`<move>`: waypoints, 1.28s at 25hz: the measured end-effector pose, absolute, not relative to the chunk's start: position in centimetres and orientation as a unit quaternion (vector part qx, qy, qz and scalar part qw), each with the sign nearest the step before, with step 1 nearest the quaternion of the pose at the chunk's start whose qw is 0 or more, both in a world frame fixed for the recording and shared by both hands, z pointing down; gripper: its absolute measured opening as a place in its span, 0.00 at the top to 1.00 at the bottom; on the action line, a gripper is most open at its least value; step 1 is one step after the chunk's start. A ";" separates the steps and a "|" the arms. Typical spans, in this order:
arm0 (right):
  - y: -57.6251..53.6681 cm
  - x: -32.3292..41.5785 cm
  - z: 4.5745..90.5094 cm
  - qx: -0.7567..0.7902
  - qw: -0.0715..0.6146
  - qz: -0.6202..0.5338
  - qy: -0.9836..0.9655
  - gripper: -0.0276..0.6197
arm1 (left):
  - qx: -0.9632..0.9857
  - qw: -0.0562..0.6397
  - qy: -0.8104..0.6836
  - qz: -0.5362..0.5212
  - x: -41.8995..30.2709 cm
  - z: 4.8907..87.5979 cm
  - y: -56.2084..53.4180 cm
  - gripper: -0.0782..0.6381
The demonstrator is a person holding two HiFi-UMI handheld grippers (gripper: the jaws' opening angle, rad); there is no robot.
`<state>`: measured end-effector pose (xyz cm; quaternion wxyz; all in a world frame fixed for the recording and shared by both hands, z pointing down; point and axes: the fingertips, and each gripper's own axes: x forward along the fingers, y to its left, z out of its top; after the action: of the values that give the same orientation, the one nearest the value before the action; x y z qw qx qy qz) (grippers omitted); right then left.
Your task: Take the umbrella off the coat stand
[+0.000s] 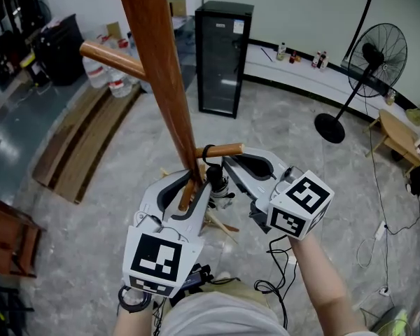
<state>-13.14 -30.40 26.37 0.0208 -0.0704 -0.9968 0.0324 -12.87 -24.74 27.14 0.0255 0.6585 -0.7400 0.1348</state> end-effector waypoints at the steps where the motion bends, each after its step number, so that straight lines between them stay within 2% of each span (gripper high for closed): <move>1: -30.6 -13.0 26.0 -0.067 0.018 0.032 -0.997 0.95 | 0.663 0.025 -0.736 0.135 -12.7 26.9 -25.0 0.73; 21: -30.4 -8.2 22.7 0.013 -0.015 0.003 -1.000 0.95 | 0.723 -0.007 -0.681 0.116 -9.3 25.1 -28.1 0.74; 32: -30.1 -4.5 22.6 0.084 -0.002 -0.003 -0.996 0.95 | 0.774 -0.009 -0.626 0.095 -5.7 24.6 -29.3 0.75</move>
<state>-4.48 -30.13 22.65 -0.0018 0.0843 -0.9964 -0.0033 -5.66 -29.30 24.57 -0.0094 0.7742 -0.6257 0.0949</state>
